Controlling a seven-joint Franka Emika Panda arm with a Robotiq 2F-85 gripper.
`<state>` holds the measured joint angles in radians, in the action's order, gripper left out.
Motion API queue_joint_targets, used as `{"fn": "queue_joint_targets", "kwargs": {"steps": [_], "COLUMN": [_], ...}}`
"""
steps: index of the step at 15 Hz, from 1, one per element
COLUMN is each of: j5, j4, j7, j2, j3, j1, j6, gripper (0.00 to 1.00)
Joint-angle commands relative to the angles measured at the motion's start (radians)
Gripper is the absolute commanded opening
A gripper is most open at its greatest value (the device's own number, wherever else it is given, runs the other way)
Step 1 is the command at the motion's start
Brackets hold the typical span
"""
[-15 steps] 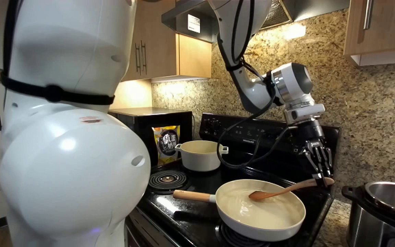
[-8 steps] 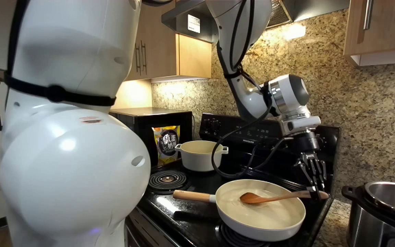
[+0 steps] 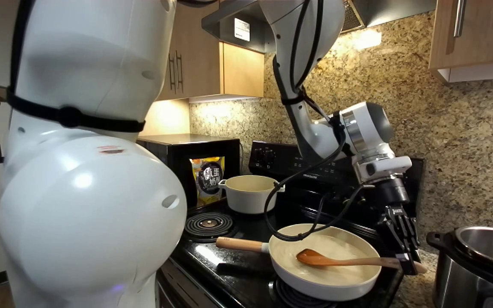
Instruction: Pick up the cooking stick and stir in the pan
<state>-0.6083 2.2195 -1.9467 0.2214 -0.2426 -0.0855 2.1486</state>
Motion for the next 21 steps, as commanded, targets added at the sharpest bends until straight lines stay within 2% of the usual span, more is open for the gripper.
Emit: {"fn": "queue_joint_targets", "kwargs": {"steps": [1, 6, 11, 15, 21], "j5": [-0.035, -0.022, 0.039, 0.074, 0.079], "j4": [0.034, -0.002, -0.07, -0.122, -0.124], "j7": [0.04, 0.038, 0.046, 0.036, 0.038], "j2": [-0.043, -0.04, -0.046, -0.055, -0.049], "j3": [-0.02, -0.021, 0.001, 0.03, 0.089], "j1": [-0.034, -0.042, -0.038, -0.016, 0.035], "j6": [-0.002, -0.024, -0.051, -0.094, -0.123], "gripper": [0.1, 0.1, 0.1, 0.1, 0.1]}}
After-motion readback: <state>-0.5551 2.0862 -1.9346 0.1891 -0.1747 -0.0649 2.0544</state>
